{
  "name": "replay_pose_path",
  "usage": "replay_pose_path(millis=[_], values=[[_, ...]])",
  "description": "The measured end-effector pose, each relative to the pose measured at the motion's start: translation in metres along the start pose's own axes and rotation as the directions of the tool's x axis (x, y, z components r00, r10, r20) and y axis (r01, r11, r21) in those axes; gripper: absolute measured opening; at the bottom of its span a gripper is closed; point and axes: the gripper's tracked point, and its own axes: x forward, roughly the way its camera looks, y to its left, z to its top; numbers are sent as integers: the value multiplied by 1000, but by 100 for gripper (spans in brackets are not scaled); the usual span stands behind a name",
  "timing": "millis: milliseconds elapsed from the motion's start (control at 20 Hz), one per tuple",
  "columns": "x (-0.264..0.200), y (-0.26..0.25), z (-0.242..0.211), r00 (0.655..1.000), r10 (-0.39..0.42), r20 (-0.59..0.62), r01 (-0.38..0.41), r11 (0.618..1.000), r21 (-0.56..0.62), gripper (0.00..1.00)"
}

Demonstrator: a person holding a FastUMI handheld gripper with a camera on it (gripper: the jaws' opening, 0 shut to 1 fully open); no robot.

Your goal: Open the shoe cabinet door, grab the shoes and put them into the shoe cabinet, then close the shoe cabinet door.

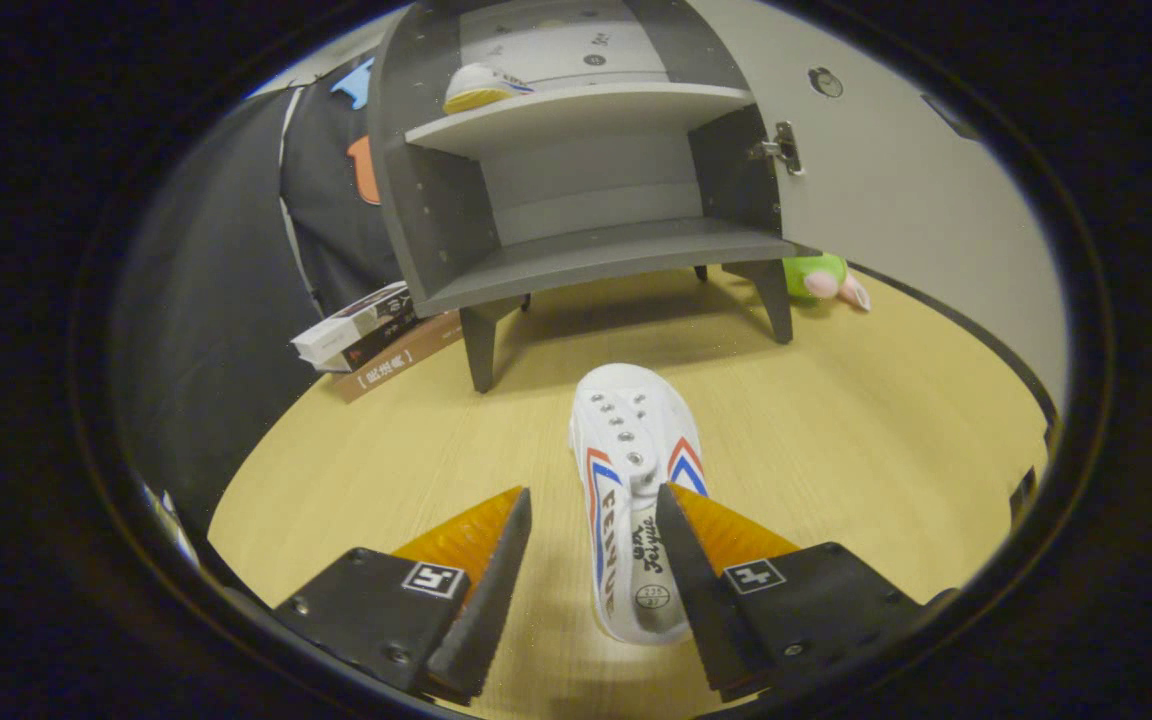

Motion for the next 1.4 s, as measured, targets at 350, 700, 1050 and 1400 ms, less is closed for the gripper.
replay_pose_path(millis=[350,700,1050,1400], values=[[28,-10,0,997,45,68,-48,998,48,13],[-5,-16,23,980,35,194,-18,996,-90,7],[-77,11,57,961,119,250,-73,980,-186,6],[-171,37,117,922,213,323,-110,944,-310,6]])
